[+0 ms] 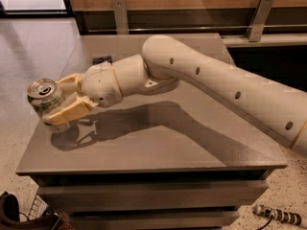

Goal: Pick 7up can

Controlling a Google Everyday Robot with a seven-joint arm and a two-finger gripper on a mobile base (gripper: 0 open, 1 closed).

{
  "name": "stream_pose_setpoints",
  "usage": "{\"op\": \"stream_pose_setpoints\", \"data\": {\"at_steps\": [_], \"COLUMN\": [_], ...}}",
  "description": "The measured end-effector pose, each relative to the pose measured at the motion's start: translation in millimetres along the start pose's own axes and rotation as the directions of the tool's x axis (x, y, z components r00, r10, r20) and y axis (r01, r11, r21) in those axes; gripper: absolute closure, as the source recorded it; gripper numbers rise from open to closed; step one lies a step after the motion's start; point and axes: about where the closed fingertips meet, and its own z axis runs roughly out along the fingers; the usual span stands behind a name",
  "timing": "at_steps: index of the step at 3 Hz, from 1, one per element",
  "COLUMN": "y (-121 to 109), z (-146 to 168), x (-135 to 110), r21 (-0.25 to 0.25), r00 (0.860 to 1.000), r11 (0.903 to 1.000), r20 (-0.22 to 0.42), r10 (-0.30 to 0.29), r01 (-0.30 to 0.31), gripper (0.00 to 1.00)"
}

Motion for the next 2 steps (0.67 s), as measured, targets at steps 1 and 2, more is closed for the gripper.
{"op": "stream_pose_setpoints", "data": {"at_steps": [1,2], "y": [2,3], "z": [-5,-19], "x": [-31,-65], "r21": [-0.008,0.011], "r00": [0.999,0.994], "r11": [0.9990,0.9956], "r20": [-0.019,-0.056], "r10": [-0.045,-0.092], "r01": [0.045,0.093], "gripper": [1.00,1.00]}}
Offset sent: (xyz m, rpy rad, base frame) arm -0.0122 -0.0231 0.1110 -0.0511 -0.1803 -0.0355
